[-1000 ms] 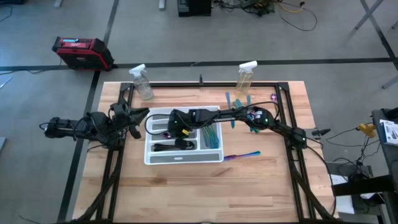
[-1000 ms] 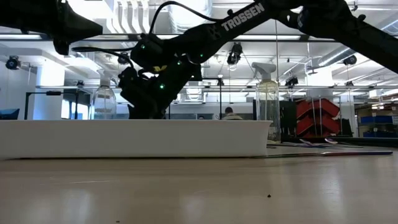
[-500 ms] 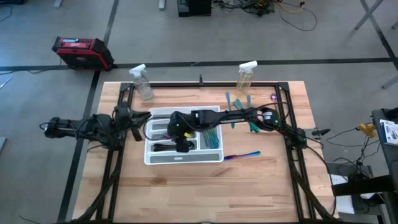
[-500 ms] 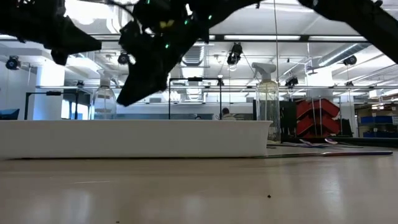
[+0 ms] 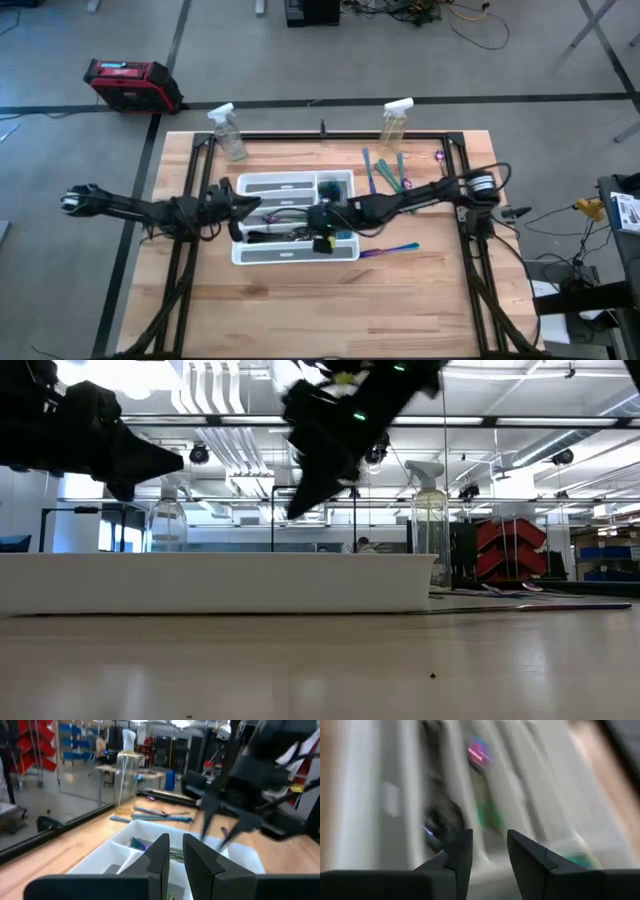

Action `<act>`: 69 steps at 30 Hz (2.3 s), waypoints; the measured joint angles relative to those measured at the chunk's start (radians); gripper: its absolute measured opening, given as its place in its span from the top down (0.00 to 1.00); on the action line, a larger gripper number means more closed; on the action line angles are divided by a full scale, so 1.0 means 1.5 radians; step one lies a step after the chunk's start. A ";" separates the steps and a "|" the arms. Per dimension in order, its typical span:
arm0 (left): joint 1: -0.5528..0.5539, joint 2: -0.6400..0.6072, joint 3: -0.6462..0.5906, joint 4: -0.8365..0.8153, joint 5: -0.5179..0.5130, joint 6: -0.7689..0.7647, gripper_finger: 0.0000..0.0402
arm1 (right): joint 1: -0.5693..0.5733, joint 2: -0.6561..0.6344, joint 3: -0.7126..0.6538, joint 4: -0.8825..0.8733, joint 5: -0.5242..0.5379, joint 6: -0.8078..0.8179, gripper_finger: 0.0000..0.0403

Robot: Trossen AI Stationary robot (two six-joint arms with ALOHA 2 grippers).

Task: Sort silverware
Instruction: Put the blue spoon with the other blue spoons on the silverware tray

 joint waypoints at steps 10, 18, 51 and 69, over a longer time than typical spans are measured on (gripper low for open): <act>0.000 0.156 0.078 0.019 0.008 -0.022 0.90 | 0.008 -0.258 -0.309 -0.053 0.151 0.207 0.71; 0.000 0.282 0.153 0.031 0.005 -0.003 0.90 | -0.119 -0.430 -0.428 -0.233 0.052 0.253 0.66; -0.002 0.593 0.178 0.297 0.043 -0.053 0.90 | -0.521 -0.309 -0.462 -0.251 -0.225 -0.057 0.65; -0.002 0.709 0.274 0.302 0.066 -0.048 0.90 | -0.517 -0.307 -0.452 -0.256 -0.225 -0.118 0.99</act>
